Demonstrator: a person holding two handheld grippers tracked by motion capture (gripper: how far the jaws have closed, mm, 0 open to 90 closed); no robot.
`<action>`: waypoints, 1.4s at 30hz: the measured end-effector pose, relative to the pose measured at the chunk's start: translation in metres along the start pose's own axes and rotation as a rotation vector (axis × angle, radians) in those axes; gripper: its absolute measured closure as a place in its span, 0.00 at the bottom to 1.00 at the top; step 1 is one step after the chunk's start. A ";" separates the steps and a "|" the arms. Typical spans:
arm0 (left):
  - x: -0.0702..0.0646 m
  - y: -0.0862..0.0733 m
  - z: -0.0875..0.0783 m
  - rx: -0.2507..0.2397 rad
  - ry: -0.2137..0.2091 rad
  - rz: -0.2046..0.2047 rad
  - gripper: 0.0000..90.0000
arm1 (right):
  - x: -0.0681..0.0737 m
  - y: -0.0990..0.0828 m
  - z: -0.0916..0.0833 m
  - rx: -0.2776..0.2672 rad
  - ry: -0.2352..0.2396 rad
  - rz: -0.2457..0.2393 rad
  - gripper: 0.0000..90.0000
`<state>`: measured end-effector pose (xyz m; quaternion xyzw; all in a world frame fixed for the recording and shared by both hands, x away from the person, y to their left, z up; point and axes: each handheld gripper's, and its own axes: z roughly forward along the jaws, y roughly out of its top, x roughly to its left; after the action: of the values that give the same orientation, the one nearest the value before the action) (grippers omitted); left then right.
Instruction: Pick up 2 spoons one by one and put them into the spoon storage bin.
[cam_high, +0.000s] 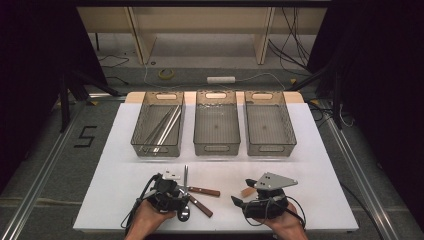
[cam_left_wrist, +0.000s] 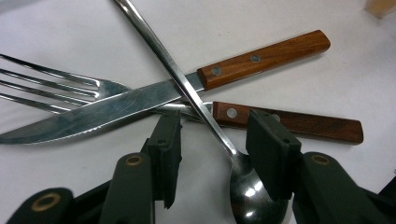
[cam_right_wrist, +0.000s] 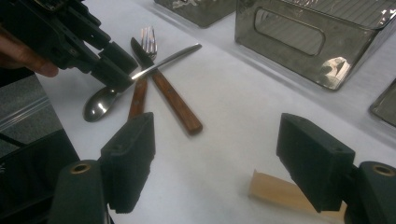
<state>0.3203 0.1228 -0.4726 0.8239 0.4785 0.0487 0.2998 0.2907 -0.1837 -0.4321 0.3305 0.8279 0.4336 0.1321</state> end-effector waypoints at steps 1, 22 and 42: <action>0.000 0.000 0.001 0.003 -0.008 -0.003 0.61 | 0.000 0.000 0.000 -0.001 0.000 0.000 0.32; 0.000 0.003 0.005 0.034 -0.046 -0.012 0.69 | 0.002 0.000 0.002 0.011 -0.008 -0.012 0.33; -0.003 0.002 0.002 0.063 -0.071 -0.025 0.81 | 0.002 0.000 0.001 0.012 -0.012 -0.016 0.33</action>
<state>0.3214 0.1187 -0.4727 0.8281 0.4790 0.0007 0.2913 0.2900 -0.1821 -0.4323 0.3273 0.8321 0.4258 0.1383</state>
